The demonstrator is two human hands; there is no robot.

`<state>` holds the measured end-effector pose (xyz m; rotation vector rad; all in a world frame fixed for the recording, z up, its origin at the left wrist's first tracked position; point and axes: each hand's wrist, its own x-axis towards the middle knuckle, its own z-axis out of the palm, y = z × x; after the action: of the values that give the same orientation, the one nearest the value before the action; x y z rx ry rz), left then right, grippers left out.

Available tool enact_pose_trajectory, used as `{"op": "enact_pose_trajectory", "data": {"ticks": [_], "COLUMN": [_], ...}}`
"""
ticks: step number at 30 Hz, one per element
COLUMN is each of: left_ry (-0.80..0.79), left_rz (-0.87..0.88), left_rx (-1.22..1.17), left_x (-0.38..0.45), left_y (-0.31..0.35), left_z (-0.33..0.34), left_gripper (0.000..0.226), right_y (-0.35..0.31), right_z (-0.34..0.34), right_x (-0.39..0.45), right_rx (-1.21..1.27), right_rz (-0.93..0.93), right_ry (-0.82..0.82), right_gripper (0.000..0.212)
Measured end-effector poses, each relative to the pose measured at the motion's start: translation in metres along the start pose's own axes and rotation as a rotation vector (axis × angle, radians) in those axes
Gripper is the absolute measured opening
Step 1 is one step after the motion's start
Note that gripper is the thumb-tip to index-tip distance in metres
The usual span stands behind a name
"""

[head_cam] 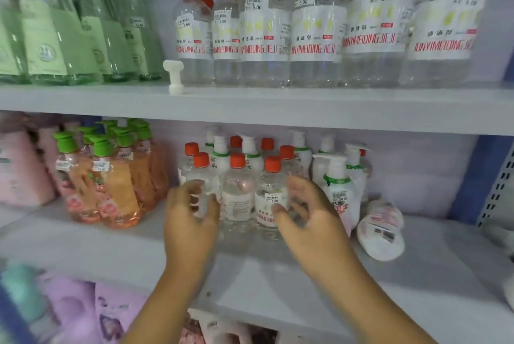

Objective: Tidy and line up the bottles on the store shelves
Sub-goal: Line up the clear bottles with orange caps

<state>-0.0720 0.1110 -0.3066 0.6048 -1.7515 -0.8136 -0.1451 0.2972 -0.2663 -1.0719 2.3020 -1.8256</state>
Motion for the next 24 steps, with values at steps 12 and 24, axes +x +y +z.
{"op": "enact_pose_trajectory", "data": {"ticks": [12, 24], "left_ry": [-0.465, -0.796], "left_rz": [-0.238, -0.101], "left_rx": [-0.207, -0.343], "left_x": [0.052, 0.047], "left_y": [-0.052, -0.071], "left_z": [-0.02, -0.115], "left_gripper": [0.053, 0.061], "right_y": [0.027, -0.032], "right_z": [0.067, 0.108], "right_x": [0.051, -0.072], "right_rx": [-0.437, -0.124], "right_rz": [0.144, 0.235], "right_ry": [0.221, 0.403], "right_gripper": [0.092, 0.065]}}
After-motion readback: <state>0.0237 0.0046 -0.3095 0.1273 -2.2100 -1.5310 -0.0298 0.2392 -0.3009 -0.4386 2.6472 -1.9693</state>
